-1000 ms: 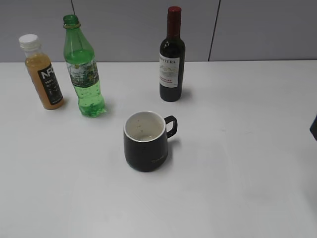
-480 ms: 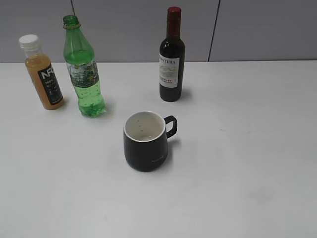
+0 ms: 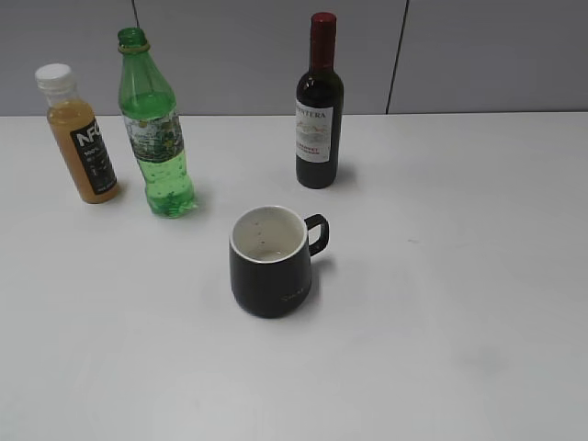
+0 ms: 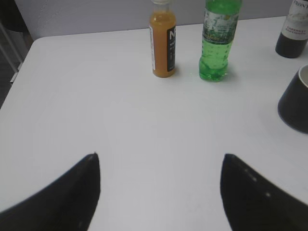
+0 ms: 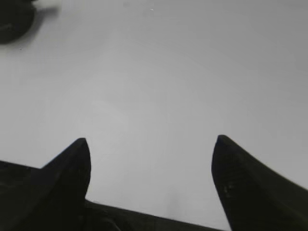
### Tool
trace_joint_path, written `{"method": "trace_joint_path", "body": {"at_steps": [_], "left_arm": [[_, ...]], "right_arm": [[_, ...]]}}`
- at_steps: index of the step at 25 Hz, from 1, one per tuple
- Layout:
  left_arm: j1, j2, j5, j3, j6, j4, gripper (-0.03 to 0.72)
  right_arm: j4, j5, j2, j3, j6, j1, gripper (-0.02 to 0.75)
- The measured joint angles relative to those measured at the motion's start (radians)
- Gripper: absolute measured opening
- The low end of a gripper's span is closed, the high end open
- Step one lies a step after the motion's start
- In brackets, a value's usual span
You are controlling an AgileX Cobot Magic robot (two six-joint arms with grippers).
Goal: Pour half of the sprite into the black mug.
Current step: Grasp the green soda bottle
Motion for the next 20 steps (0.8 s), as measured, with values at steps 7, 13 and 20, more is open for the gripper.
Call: {"method": "trace_joint_path", "body": {"at_steps": [7,13,20], "left_arm": [[0.0,0.0,0.0,0.0,0.0,0.0,0.591],[0.0,0.0,0.0,0.001,0.0,0.0,0.591],[0.0,0.0,-0.013,-0.004,0.006,-0.001,0.591]], "right_arm": [[-0.001,0.004,-0.284,0.002,0.005,0.0,0.593],[-0.004,0.007,-0.31,0.003,0.011,0.0,0.593],[-0.004,0.007,-0.31,0.005,0.013,0.0,0.593]]}}
